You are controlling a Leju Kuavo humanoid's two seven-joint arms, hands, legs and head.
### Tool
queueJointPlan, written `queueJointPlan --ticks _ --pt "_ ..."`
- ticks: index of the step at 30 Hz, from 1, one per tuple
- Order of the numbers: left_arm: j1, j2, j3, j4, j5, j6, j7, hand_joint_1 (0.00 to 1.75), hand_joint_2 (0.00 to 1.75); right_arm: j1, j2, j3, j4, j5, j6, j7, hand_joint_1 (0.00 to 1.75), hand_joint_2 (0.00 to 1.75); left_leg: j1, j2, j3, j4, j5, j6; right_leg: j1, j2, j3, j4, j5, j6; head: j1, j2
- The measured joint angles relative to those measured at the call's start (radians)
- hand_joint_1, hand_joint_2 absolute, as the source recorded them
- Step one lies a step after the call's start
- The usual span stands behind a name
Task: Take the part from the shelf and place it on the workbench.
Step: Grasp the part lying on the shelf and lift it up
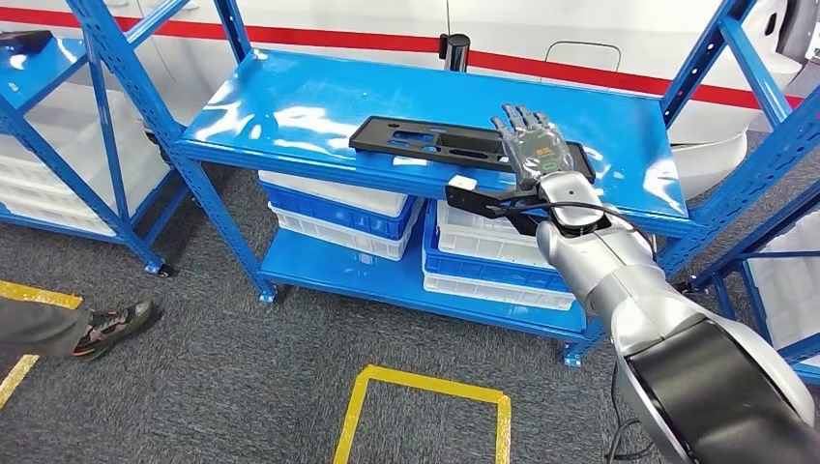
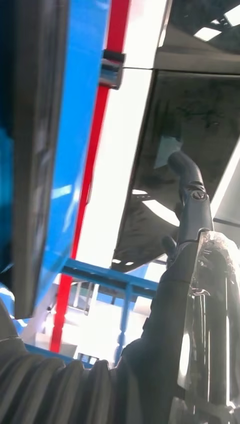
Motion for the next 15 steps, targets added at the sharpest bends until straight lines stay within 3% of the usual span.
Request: queueJointPlan --ticks 2,3,4,5,7,9,12,14,15 --pt "0.000 0.000 0.001 0.000 0.000 -0.001 -0.001 0.00 0.00 0.002 -0.002 0.000 0.002 0.001 0.001 0.000 0.00 1.75 0.000 -0.001 0.003 0.000 -0.003 0.004 0.000 0.000 -0.066 0.122 -0.032 -0.003 0.001 0.000" --pt "0.001 0.000 0.002 0.000 0.000 -0.001 -0.001 0.00 0.00 0.004 -0.003 0.000 0.003 0.002 0.001 0.000 0.00 1.75 0.000 -0.003 0.006 0.001 -0.007 0.003 0.000 0.000 -0.084 0.149 -0.033 0.000 0.001 0.000" --pt "0.002 0.000 0.003 0.000 0.000 -0.001 -0.001 0.00 0.00 0.006 -0.005 0.000 0.004 0.003 0.002 0.000 0.00 1.75 0.001 -0.005 0.010 0.001 -0.012 0.002 -0.001 0.000 -0.084 0.137 -0.018 0.006 0.001 0.000" --pt "0.003 -0.001 0.003 0.000 0.000 -0.001 -0.001 0.00 0.00 0.008 -0.006 -0.001 0.005 0.004 0.002 0.000 0.00 1.75 0.002 -0.008 0.017 0.002 -0.018 -0.002 -0.003 0.000 -0.065 0.089 0.008 0.014 0.001 0.000" --pt "0.004 -0.002 0.004 0.000 0.000 -0.001 -0.001 0.00 0.00 0.006 -0.006 -0.003 0.006 0.004 0.002 0.000 0.00 1.75 0.001 -0.011 0.028 0.005 -0.036 -0.013 -0.005 -0.001 -0.003 -0.040 0.054 0.023 0.002 0.000" --pt "0.002 -0.001 0.005 0.000 0.000 -0.001 -0.003 0.00 0.00 0.004 -0.005 -0.005 0.006 0.004 0.002 -0.001 0.00 1.75 -0.002 -0.012 0.031 0.010 -0.050 -0.025 -0.001 0.001 0.032 -0.103 0.060 0.013 -0.001 0.000" --pt "0.001 -0.001 0.005 0.000 -0.001 -0.003 -0.007 0.00 0.00 0.004 -0.006 -0.008 0.006 0.004 0.002 -0.002 0.00 1.75 0.003 -0.011 0.036 0.010 -0.064 -0.039 0.002 0.005 0.041 -0.104 0.042 -0.012 -0.006 0.000" --pt "0.000 -0.002 0.005 0.000 -0.001 -0.004 -0.009 0.00 0.00 0.001 -0.006 -0.009 0.004 0.004 0.002 -0.002 0.00 1.75 0.006 0.001 0.016 0.063 -0.085 -0.051 -0.003 0.006 0.057 -0.105 0.029 -0.031 -0.008 0.000" --pt "0.000 -0.001 0.005 0.000 -0.001 -0.004 -0.009 0.00 0.00 0.001 -0.005 -0.009 0.003 0.004 0.002 -0.002 0.00 1.75 0.007 0.008 -0.020 0.125 -0.102 -0.056 -0.003 0.006 0.066 -0.106 0.022 -0.038 -0.009 0.000"
